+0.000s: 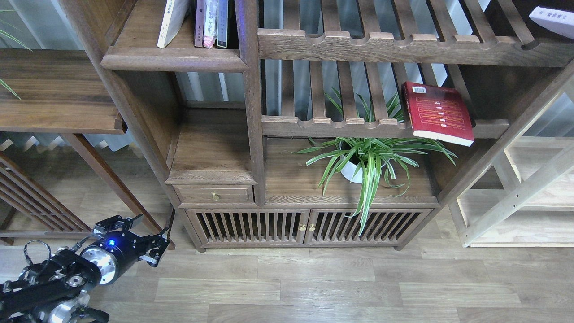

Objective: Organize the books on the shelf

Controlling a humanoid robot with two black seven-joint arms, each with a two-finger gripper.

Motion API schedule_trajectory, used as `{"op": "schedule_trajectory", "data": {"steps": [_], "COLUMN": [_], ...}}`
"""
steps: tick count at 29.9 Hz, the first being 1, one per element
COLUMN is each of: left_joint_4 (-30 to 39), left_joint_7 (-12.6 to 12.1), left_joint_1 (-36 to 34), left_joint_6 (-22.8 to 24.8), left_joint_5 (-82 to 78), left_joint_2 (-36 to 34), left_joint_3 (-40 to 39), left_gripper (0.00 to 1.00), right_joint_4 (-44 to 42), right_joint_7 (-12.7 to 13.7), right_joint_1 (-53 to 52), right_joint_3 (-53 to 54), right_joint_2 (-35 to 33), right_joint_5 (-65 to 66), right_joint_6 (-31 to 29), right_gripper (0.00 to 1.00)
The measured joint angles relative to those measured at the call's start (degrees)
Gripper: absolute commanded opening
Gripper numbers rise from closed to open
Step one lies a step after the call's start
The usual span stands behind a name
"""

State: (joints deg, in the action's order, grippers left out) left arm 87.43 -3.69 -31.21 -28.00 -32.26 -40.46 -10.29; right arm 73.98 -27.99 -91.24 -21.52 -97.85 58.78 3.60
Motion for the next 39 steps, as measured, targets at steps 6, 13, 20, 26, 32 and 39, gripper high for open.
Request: {"op": "schedule_trajectory", "data": {"steps": [6,13,20,26,32,39], "left_joint_4": [-0.15,-0.41,-0.56,-0.59,-0.73,-0.93], "left_joint_7": [0.00,0.00,0.00,0.00,0.00,0.00], "left_joint_1": [0.01,0.01,0.05,0.02,0.01,0.06], "left_joint_6": [0.00,0.00,0.00,0.00,0.00,0.00], "left_joint_5": [0.00,0.00,-0.01,-0.06,-0.06,-0.06], "left_joint_2": [0.11,0.56,0.87,0.91,0.91,1.31], "left_joint_3": [-0.01,-0.03,-0.02,-0.02,0.00,0.02], "left_gripper": [0.66,0.66,0.66,0.66,0.66,0.66], "right_joint_4": [0.00,0.01,0.02,0.02,-0.03,-0.05], "right_joint_7": [0.03,0.01,-0.02,-0.02,-0.02,-0.02], "right_joint_1": [0.00,-1.93,-3.92,-3.95,-3.87,-3.52], "right_joint_3": [0.20,0.52,0.52,-0.01,-1.40,-5.66], "right_joint_2": [-2.04,-2.15,-2.15,-2.16,-2.16,-2.16], "right_joint_5": [-2.08,-3.99,-4.00,-2.04,1.02,5.66], "right_joint_6": [-2.72,-8.50,-13.75,-16.97,-20.09,-21.56], "right_gripper": [0.01,0.01,0.02,0.02,0.02,0.02]}}
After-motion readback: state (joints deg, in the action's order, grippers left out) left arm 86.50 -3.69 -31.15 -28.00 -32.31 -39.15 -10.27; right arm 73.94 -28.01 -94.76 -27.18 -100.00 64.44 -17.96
